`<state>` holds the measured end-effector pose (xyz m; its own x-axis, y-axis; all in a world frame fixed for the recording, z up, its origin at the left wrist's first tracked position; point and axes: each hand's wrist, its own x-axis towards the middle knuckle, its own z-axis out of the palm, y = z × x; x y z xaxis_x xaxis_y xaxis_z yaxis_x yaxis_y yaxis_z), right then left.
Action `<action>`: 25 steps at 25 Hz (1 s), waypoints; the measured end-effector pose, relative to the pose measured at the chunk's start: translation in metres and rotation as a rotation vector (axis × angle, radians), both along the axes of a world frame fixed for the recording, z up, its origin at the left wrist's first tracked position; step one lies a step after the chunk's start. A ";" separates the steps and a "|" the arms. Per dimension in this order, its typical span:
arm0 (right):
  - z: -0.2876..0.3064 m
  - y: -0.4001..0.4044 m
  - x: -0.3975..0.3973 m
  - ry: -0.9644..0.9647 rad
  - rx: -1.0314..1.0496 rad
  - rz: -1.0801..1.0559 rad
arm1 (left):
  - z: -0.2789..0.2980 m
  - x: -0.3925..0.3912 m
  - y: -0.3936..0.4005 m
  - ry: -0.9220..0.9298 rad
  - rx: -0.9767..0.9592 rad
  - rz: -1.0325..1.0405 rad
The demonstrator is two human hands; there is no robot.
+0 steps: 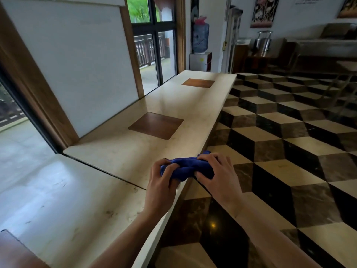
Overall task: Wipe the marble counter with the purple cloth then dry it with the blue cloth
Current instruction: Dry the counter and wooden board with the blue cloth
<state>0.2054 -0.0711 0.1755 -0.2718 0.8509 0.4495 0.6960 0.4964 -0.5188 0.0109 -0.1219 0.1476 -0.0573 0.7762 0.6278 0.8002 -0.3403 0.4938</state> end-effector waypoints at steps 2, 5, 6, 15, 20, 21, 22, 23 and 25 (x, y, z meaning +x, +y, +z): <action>-0.008 0.033 -0.012 -0.001 -0.015 0.034 | -0.007 -0.010 0.026 -0.002 -0.007 0.031; -0.015 0.076 -0.032 -0.021 -0.004 0.072 | -0.017 -0.028 0.063 0.004 -0.010 0.081; -0.016 0.096 -0.043 -0.028 0.000 0.104 | -0.021 -0.038 0.080 -0.004 -0.007 0.102; -0.017 0.250 -0.152 -0.079 0.048 0.238 | -0.030 -0.137 0.204 -0.024 -0.034 0.260; -0.035 0.294 -0.214 -0.126 0.013 0.380 | -0.039 -0.173 0.213 -0.049 -0.081 0.423; -0.040 0.301 -0.231 -0.147 0.012 0.431 | -0.045 -0.182 0.211 -0.058 -0.098 0.485; -0.045 0.307 -0.246 -0.171 0.019 0.484 | -0.052 -0.189 0.208 -0.065 -0.118 0.542; -0.050 0.311 -0.261 -0.193 0.028 0.542 | -0.060 -0.195 0.203 -0.068 -0.135 0.603; -0.061 0.317 -0.284 -0.212 0.032 0.650 | -0.074 -0.201 0.193 -0.081 -0.171 0.703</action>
